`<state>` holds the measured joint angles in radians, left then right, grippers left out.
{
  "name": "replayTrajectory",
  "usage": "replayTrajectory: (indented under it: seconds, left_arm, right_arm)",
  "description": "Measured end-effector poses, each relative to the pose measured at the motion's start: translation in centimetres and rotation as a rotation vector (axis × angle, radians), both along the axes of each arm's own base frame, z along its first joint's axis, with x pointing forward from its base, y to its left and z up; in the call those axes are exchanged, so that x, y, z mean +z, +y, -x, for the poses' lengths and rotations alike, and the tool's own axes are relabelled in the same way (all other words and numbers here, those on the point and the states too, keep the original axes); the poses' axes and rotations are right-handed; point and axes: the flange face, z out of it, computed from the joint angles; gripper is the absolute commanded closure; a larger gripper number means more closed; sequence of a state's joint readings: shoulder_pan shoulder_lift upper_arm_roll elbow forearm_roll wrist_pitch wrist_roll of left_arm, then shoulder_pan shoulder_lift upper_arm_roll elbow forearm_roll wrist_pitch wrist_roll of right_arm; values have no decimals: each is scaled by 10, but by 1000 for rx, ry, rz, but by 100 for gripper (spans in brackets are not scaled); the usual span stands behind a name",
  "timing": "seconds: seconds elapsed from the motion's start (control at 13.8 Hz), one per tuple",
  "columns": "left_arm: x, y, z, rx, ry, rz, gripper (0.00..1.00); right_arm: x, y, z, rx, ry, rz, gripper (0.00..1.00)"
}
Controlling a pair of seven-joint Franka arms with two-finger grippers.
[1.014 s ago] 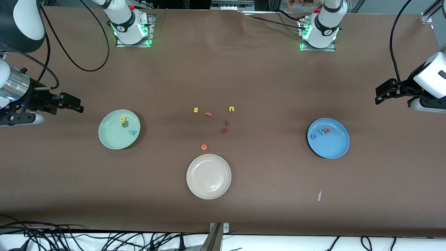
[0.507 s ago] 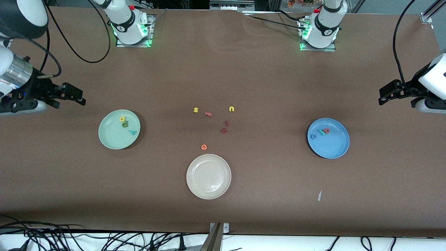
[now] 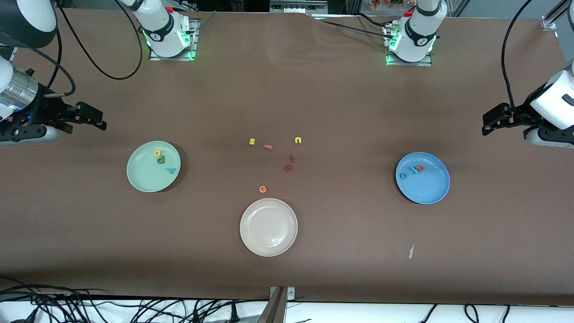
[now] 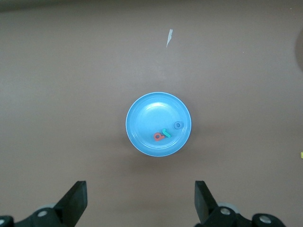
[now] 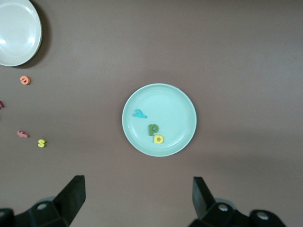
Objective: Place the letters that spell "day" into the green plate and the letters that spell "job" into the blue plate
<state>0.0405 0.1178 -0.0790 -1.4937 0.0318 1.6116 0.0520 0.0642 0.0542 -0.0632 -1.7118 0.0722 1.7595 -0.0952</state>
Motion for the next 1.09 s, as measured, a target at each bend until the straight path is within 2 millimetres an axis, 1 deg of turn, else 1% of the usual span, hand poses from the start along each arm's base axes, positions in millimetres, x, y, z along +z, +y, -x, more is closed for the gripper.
replayTrajectory:
  seconds: [0.14, 0.29, 1.09]
  left_arm:
    - [0, 0, 0, 0, 0, 0, 0]
    - [0, 0, 0, 0, 1, 0, 0]
    - [0, 0, 0, 0, 2, 0, 0]
  right_arm:
    - [7, 0, -4, 18, -16, 52, 0]
    - [9, 1, -4, 22, -20, 58, 0]
    - [4, 1, -5, 23, -6, 58, 0]
